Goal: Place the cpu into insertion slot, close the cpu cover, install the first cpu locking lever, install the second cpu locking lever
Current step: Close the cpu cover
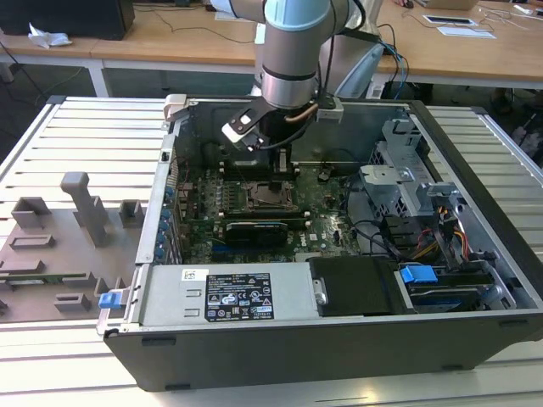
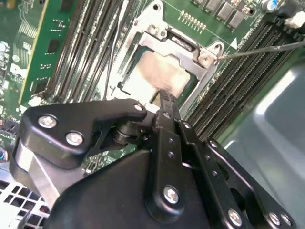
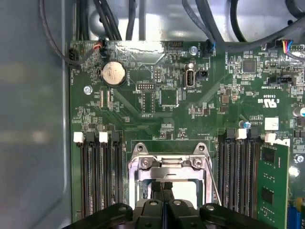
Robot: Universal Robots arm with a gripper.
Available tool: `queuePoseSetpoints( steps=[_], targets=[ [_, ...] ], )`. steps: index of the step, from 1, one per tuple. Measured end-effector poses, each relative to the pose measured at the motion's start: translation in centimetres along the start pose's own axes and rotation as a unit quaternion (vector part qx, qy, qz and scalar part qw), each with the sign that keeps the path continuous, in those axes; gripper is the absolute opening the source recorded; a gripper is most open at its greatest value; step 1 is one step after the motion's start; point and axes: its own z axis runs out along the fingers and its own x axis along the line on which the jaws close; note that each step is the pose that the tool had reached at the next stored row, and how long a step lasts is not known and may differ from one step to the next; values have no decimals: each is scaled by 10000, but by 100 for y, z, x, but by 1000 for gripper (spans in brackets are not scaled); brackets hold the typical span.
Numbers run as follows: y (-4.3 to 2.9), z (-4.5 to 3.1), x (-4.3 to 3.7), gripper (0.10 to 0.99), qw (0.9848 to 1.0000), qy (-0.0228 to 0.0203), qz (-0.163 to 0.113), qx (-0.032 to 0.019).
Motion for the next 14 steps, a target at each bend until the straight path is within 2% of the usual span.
queuePoseSetpoints(
  steps=[4, 5, 6, 7, 8, 13, 14],
  targets=[
    [-58, -9, -70, 106, 10000, 19, -4, -13],
    [-61, -73, -76, 106, 10000, 30, -3, -21],
    [-62, -178, -79, 106, 10000, 32, -3, -22],
    [-63, -243, -81, 106, 10000, 31, -3, -22],
    [-64, -340, -83, 106, 10000, 31, -3, -22],
    [-67, -554, -89, 106, 10000, 31, -3, -21],
    [-67, -577, -89, 106, 10000, 32, -3, -21]
  ],
)
